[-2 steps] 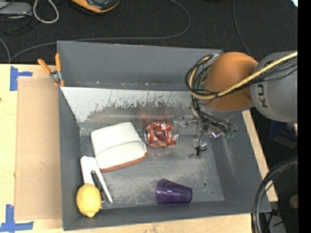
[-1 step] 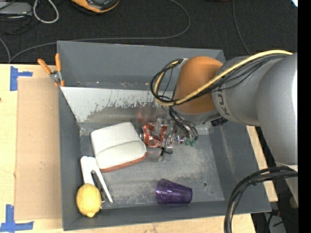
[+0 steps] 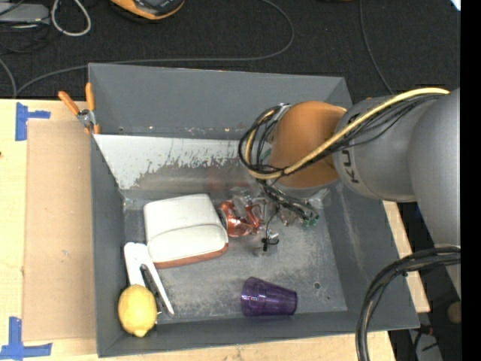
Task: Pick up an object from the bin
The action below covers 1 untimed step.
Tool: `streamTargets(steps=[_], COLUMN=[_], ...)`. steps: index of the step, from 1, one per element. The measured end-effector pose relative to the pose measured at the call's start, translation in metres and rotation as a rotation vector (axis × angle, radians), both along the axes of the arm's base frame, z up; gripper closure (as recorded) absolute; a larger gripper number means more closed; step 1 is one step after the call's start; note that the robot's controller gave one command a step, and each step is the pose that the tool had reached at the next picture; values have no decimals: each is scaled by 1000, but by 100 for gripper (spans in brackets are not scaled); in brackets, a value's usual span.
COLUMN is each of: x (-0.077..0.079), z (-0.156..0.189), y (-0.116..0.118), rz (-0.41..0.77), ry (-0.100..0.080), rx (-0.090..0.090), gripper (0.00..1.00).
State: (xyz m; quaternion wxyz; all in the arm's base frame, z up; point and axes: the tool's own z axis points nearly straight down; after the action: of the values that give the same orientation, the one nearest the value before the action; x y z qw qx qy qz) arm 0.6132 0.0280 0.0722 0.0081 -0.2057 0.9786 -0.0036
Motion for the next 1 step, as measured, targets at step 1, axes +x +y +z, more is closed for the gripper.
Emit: streamTargets(steps=[1], x=[-6], z=[0], y=[0], rz=[-477], ry=[11], rx=[3], gripper=[100])
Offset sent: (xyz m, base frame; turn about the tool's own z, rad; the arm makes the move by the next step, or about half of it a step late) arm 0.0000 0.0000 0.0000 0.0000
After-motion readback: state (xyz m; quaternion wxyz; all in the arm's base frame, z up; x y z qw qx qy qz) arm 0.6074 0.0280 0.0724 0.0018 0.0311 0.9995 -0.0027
